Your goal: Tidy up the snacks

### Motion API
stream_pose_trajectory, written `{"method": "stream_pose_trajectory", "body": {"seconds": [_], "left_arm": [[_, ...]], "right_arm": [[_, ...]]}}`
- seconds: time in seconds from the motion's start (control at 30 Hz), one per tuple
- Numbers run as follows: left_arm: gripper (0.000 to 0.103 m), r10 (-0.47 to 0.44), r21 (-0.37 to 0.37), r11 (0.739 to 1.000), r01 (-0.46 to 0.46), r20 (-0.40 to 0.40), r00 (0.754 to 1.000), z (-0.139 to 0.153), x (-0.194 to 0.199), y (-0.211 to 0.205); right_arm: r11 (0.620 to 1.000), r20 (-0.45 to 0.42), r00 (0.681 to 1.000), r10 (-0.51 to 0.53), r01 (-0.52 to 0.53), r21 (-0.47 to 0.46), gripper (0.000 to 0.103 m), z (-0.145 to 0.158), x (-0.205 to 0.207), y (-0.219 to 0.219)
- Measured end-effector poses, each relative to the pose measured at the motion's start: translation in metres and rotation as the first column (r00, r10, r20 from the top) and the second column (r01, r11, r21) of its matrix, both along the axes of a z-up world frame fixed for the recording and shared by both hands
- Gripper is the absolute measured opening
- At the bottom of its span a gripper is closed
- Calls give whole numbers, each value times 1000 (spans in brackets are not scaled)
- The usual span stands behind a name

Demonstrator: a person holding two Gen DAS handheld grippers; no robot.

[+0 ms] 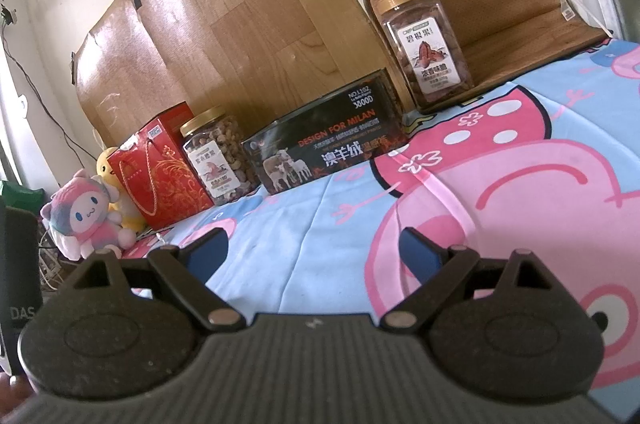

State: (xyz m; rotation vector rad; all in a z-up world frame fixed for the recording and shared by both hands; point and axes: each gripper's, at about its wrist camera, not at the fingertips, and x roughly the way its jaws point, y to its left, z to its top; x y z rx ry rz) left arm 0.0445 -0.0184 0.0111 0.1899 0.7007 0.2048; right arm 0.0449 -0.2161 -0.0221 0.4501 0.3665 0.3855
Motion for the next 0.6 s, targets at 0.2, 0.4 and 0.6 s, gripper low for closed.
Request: {"method": "stream_pose_trajectory", "body": {"seconds": [0.2, 0.4, 0.6], "left_arm": [[103, -1, -2, 1000, 1, -11, 1000, -2, 1, 0], [103, 0, -5, 1000, 0, -16, 1000, -2, 2, 0], [103, -1, -7, 1000, 1, -20, 1000, -3, 2, 0]], "right_arm": [[1000, 0, 1000, -1, 1, 0, 94, 0, 0, 0], [1000, 0, 1000, -2, 2, 0, 94, 0, 0, 0], [1000, 0, 1000, -2, 2, 0, 94, 0, 0, -1]]}}
